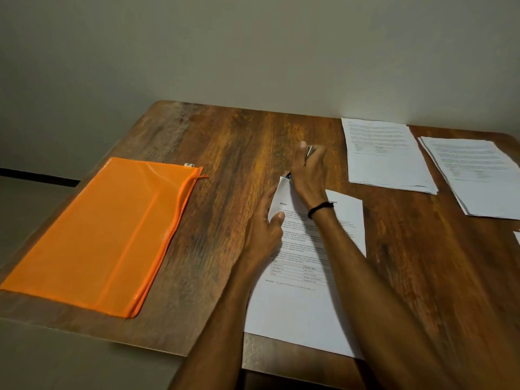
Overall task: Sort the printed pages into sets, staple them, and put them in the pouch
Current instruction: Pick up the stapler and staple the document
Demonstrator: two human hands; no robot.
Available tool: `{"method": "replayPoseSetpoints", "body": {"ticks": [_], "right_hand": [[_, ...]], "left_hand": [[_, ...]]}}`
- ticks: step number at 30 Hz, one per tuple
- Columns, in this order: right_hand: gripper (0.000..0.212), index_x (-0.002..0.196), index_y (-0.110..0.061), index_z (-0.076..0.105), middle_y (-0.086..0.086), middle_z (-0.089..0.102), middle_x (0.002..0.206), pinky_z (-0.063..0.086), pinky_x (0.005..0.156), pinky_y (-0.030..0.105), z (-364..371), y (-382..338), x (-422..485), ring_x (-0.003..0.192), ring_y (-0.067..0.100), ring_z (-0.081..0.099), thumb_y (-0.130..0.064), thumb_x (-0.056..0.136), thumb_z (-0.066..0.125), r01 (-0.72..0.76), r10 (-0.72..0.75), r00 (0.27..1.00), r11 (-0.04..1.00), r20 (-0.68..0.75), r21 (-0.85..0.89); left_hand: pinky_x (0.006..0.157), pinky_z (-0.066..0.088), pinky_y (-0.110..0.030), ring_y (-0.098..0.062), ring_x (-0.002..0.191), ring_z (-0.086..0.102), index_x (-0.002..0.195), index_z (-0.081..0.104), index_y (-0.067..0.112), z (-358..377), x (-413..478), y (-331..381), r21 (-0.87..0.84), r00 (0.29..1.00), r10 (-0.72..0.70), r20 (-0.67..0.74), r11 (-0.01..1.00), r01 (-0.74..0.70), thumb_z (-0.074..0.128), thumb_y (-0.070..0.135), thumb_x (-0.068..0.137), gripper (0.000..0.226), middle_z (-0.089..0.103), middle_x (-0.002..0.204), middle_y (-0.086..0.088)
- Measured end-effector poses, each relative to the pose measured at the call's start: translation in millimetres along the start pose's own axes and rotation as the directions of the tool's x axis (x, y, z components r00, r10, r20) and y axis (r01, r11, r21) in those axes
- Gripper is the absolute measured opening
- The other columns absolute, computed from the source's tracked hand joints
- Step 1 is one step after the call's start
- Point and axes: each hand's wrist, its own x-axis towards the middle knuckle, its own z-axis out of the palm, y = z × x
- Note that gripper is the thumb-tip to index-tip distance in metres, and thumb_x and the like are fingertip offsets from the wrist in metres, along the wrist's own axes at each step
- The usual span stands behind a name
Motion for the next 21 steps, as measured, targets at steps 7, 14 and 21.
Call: {"method": "replayPoseSetpoints", "body": {"ticks": [7,14,21], "right_hand": [[0.037,0.091,-0.013,0.053,-0.008,0.047,0.067,0.036,0.053,0.014,10,6,1,0.059,0.004,0.045,-0.04,0.108,0.034,-0.028,0.028,0.997,1.0,-0.068,0.008],[0.053,0.063,-0.02,0.047,-0.004,0.044,0.058,0.031,0.05,0.018,18,9,-1,0.052,0.006,0.04,-0.041,0.109,0.028,-0.087,0.089,0.993,0.996,-0.077,0.027],[0.052,0.068,-0.016,0.048,-0.004,0.043,0.059,0.031,0.052,0.019,22,17,0,0.052,0.006,0.038,-0.04,0.109,0.027,-0.071,0.073,0.995,0.997,-0.066,0.034]], "left_hand": [[0.085,0.036,0.003,0.027,0.112,0.044,0.148,0.041,0.018,1,-3,4,0.035,0.999,0.046,0.002,0.998,-0.046,0.049,-0.007,0.097,0.058,0.044,0.13,0.029],[0.104,0.049,-0.038,-0.007,0.129,0.05,0.142,0.044,0.034,0,-4,4,0.044,0.999,0.042,-0.007,0.998,-0.041,0.051,-0.002,0.093,0.061,0.052,0.142,0.011],[0.09,0.053,-0.057,-0.022,0.115,0.06,0.142,0.043,0.036,1,-4,2,0.018,0.999,0.031,0.012,0.999,-0.031,0.051,0.002,0.093,0.061,0.054,0.138,0.002]]}}
